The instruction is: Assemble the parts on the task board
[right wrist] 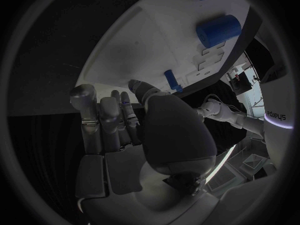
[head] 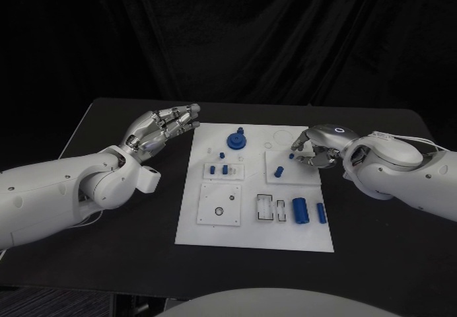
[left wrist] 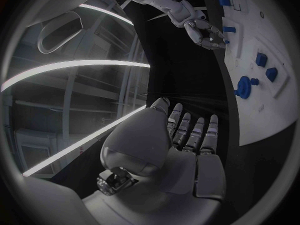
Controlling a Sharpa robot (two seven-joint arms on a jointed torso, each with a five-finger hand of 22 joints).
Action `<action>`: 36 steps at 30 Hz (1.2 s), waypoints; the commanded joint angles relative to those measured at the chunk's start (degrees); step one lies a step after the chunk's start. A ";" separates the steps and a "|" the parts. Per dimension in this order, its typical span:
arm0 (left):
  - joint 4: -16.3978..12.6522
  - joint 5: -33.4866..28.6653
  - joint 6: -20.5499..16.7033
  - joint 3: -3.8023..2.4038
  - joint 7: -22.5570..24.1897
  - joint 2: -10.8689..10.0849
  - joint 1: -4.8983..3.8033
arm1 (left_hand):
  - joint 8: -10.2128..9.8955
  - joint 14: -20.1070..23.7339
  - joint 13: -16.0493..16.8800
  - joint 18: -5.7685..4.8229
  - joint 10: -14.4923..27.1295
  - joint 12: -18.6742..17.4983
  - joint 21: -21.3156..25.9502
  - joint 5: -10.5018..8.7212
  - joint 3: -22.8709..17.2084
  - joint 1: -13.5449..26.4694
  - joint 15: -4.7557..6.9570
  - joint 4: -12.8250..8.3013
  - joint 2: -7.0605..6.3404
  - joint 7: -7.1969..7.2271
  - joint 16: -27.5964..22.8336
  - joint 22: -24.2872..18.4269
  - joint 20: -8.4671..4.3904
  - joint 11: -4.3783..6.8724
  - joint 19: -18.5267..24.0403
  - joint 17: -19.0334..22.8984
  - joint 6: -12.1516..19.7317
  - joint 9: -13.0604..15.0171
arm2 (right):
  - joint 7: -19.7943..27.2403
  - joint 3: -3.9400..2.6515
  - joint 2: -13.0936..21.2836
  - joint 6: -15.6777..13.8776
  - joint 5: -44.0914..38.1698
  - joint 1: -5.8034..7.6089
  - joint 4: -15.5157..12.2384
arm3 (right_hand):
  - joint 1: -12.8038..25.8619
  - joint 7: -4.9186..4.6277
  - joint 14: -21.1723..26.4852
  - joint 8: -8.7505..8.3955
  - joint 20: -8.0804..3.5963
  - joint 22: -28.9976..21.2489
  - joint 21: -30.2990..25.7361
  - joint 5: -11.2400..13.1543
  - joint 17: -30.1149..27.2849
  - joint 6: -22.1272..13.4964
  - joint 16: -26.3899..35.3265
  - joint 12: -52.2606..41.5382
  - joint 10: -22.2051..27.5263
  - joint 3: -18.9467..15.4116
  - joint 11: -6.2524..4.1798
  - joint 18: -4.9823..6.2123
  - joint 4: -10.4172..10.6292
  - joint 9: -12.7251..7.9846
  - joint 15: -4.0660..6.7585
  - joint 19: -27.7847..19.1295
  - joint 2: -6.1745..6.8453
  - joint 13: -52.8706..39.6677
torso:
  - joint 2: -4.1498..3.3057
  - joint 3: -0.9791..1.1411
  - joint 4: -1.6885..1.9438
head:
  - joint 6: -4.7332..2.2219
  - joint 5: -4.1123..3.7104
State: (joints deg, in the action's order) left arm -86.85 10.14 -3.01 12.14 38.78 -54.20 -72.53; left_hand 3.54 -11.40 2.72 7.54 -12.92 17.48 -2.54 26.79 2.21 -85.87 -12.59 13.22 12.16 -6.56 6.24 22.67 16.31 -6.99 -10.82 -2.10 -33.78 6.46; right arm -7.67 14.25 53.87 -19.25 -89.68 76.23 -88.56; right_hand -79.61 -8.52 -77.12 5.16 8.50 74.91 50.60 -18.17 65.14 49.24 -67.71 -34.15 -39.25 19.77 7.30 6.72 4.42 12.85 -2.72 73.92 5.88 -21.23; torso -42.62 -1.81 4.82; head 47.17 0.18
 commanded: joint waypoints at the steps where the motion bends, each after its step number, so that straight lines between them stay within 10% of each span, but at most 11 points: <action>1: 0.05 -0.30 1.00 -0.05 9.45 0.18 0.18 | 0.15 -0.43 0.07 0.42 0.09 0.26 -0.37 0.31 -0.19 -0.69 -0.13 -0.35 0.03 -0.44 0.39 -0.17 0.25 -0.48 0.02 -0.07 -0.02 -0.10 | 0.32 -0.04 -0.17 -0.54 0.02 -0.23 0.10 | 0.09 -0.01 -0.27 0.27 -0.15 3.30 0.23 -0.22 -0.25 0.62 -0.16 0.43 -0.50 0.12 -0.01 0.92 -0.08 -0.08 0.19 0.39 -0.07 0.22 | 0.00 -0.03 0.02 | -0.04 -0.03; 36: 0.85 -0.31 1.20 -0.05 8.26 0.44 0.97 | 0.68 -0.14 0.15 0.29 -0.56 0.73 -0.15 0.93 -2.47 -0.93 0.04 -1.59 -0.47 -1.44 0.84 -1.86 0.11 -1.98 0.49 -0.04 -2.26 0.18 | 2.25 -0.05 -2.40 -1.15 1.30 -1.14 1.80 | -0.42 -0.87 -0.26 1.80 -0.66 3.45 -0.18 -0.97 -1.42 4.15 -0.38 1.36 -3.40 1.19 -0.60 0.94 -0.44 0.07 0.72 0.68 -0.78 2.89 | 0.01 -0.04 0.00 | 0.21 0.02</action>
State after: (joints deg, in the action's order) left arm -85.98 10.07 -2.62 12.14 38.81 -53.90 -71.65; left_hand 4.04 -11.79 2.81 7.54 -13.52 17.91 -2.54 27.52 -0.04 -86.54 -12.58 11.62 11.94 -8.05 7.08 20.86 16.29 -8.42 -10.80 -2.18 -35.74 6.59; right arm -5.94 14.22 51.53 -19.52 -88.68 75.27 -86.86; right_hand -79.93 -9.24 -77.33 6.78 8.08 74.95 50.59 -18.87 63.76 53.04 -67.92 -33.04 -42.18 20.58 6.75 6.71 3.95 12.89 -2.51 74.34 5.57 -18.38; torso -42.59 -1.85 4.82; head 47.36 0.19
